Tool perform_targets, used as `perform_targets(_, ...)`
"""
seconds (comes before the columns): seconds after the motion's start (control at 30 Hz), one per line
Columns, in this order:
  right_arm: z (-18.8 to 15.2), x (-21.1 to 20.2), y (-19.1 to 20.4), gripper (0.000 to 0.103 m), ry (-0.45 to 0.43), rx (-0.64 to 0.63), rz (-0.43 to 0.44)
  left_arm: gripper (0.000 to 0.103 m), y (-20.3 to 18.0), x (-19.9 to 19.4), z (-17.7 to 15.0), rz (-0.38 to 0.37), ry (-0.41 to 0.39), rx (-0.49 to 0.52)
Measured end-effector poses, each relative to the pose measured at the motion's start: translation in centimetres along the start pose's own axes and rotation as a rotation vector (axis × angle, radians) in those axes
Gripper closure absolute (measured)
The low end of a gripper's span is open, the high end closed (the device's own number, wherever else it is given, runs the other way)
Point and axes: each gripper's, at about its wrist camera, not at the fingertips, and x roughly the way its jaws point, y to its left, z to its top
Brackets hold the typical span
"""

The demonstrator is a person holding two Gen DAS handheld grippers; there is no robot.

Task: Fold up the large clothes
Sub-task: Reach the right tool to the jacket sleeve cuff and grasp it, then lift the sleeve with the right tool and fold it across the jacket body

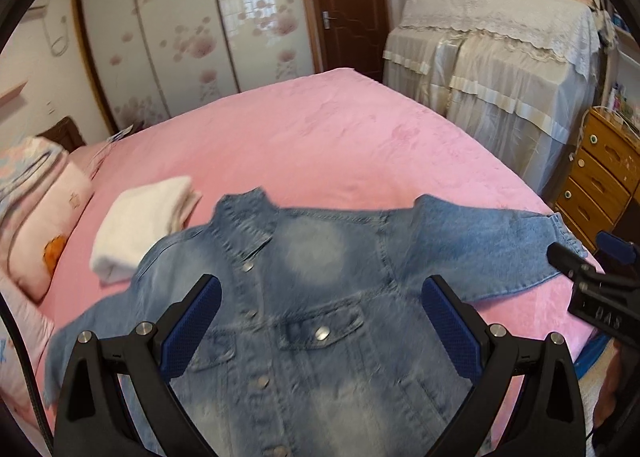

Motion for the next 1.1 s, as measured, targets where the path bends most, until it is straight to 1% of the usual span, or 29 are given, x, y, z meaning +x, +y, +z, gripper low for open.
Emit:
perform_targets(0.1,0.9,2.4,-3.7,0.01,0.025,0.056,-0.068,0.003,-1.8,2.0,1.3,0.014,-0.01,0.023)
perform_targets(0.2,1.3,5.3,-7.8,0.01,0.067,0.13,-0.124,0.003,-3.5,4.4,2.3,-0.012,-0.004,0.022)
perform_targets(0.27,1.1,7.3,-10.7,0.01,0.099,0.193,-0.137,0.003,-4.6,6.1,2.8,-0.028,0.005,0.012)
perform_targets(0.33,0.5,9.4,-14.2,0.011,0.146,0.283,-0.147,0.003,-5.6,7.5,2.8,-0.037,0.016,0.01)
perform_targets(0.4,-0.6,11.5,-17.8,0.015,0.185,0.387,-0.149,0.003,-6.6,8.9,3.0,-0.058,0.023,0.008)
perform_targets(0.53,-3.1,14.9,-23.1,0.027,0.249,0.554,-0.147,0.003,-8.6,11.4,3.1,-0.074,0.024,0.005)
perform_targets(0.57,-3.7,15.4,-23.7,0.032,0.259,0.582,-0.145,0.003,-9.2,12.2,3.2,-0.081,0.028,0.001)
perform_targets(0.6,-4.4,16.3,-24.8,0.034,0.271,0.623,-0.129,0.003,-9.6,12.8,3.2,-0.088,0.032,-0.003)
perform_targets(0.67,-5.4,17.5,-25.8,0.037,0.291,0.681,-0.114,0.003,-10.3,13.9,3.3,-0.096,0.041,-0.008)
perform_targets(0.73,-5.9,18.6,-26.5,0.038,0.286,0.723,-0.09,0.003,-10.9,15.1,3.5,-0.106,0.052,-0.007)
perform_targets(0.83,-6.0,19.4,-27.1,0.039,0.251,0.742,-0.096,0.003,-11.8,16.9,3.8,-0.093,0.08,0.013)
perform_targets(0.87,-5.8,19.6,-27.1,0.042,0.243,0.74,-0.098,0.003,-12.1,17.4,3.9,-0.09,0.091,0.016)
perform_targets(0.9,-5.6,19.7,-26.8,0.055,0.241,0.722,-0.117,0.003,-12.0,17.8,4.0,-0.089,0.098,0.017)
perform_targets(0.93,-5.3,19.9,-26.7,0.065,0.237,0.701,-0.122,0.003,-11.9,17.9,4.0,-0.091,0.103,0.015)
perform_targets(0.97,-4.9,20.0,-26.6,0.086,0.23,0.683,-0.102,0.003,-11.7,17.8,4.0,-0.096,0.103,0.011)
perform_targets(1.0,-4.4,19.8,-26.2,0.093,0.211,0.669,-0.072,0.003,-11.4,17.6,4.0,-0.099,0.097,0.005)
perform_targets(1.03,-3.8,19.5,-25.8,0.093,0.184,0.645,-0.066,0.003,-11.0,17.4,4.0,-0.101,0.093,0.002)
perform_targets(1.1,-1.9,17.7,-23.5,0.094,0.107,0.546,-0.041,0.003,-9.7,16.8,3.8,-0.1,0.089,-0.007)
